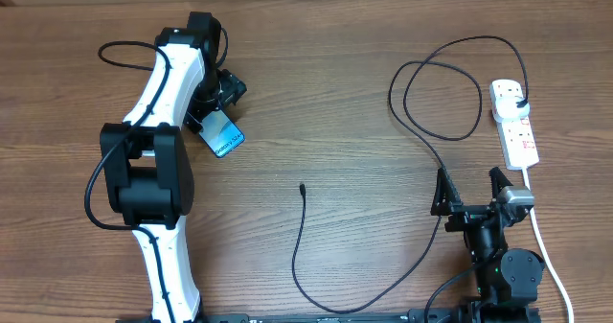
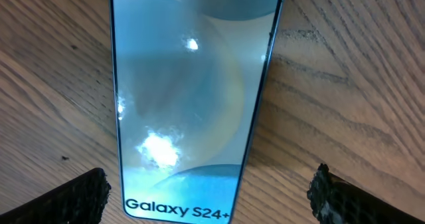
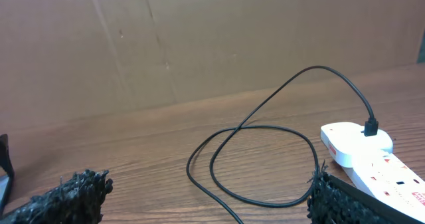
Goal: Plug charger to phone and switch on socket
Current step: 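Lower the left gripper and close it on the phone's edges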
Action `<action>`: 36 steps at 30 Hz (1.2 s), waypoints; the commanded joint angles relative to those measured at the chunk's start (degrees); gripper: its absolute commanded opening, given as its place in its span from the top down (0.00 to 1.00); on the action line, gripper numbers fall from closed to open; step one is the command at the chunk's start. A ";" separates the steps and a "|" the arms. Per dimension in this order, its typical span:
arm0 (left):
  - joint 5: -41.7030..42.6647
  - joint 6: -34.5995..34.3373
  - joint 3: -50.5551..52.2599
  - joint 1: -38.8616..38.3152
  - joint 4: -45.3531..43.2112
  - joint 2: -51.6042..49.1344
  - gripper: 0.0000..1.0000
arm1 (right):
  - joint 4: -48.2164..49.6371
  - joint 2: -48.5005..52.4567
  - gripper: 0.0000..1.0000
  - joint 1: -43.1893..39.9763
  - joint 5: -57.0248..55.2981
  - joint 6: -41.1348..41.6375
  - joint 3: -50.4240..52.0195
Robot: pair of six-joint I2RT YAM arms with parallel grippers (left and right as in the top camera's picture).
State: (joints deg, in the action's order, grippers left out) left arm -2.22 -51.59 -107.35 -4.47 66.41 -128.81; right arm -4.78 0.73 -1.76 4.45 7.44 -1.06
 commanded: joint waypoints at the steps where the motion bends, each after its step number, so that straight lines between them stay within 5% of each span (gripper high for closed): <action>1: 0.76 -1.11 -1.03 -0.07 0.22 -0.87 0.00 | 0.20 -0.57 0.00 0.31 -0.37 -0.22 0.61; 36: 0.85 1.60 -0.52 2.56 1.05 -0.94 0.00 | 0.20 -0.57 0.00 0.31 -0.35 -0.20 0.61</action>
State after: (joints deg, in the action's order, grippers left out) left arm -1.69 -50.43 -107.35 -1.50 68.05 -128.81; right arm -4.75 0.73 -1.78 4.47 7.49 -1.06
